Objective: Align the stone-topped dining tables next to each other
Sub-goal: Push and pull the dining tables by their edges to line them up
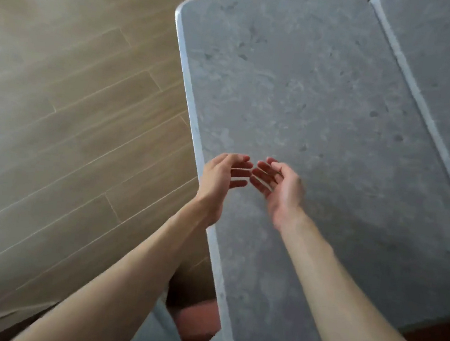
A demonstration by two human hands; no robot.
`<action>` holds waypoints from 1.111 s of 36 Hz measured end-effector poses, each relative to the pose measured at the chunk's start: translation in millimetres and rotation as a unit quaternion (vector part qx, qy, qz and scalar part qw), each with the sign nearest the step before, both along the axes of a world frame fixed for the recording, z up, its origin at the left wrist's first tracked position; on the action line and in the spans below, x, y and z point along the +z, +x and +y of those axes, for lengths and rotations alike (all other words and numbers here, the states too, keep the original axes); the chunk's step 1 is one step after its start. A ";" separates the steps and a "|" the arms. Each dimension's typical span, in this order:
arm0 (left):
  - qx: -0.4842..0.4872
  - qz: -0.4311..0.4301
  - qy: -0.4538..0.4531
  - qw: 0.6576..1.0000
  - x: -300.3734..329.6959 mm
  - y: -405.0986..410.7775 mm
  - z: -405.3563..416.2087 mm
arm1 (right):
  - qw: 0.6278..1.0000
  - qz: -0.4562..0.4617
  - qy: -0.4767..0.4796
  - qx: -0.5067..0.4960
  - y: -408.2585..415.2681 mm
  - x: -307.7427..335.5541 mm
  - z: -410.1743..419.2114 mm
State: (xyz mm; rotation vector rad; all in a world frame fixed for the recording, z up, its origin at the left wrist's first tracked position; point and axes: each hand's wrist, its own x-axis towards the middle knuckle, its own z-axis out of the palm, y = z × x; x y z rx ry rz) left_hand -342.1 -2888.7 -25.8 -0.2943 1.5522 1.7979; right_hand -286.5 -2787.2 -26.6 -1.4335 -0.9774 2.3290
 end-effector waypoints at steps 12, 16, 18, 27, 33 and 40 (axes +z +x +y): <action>-0.039 0.108 -0.003 0.993 68.8 -148.4 -133.0 | 0.988 0.049 0.147 0.006 -107.7 54.3 -114.0; -0.015 0.133 -0.013 0.991 111.2 -192.2 -157.7 | 0.980 0.064 0.183 0.037 -138.8 94.5 -122.5; -0.003 0.154 -0.007 0.988 134.4 -221.7 -160.2 | 0.973 0.081 0.211 0.049 -163.7 118.4 -116.7; 0.014 0.224 0.036 0.974 211.6 -327.9 -113.7 | 0.943 0.144 0.291 0.067 -277.0 191.4 -73.2; 0.023 0.279 0.031 0.959 259.9 -409.4 -95.3 | 0.935 0.193 0.282 0.094 -376.9 225.4 -35.2; 0.105 0.356 0.028 0.928 324.8 -524.7 -115.0 | 0.909 0.254 0.303 0.134 -514.6 286.5 -21.4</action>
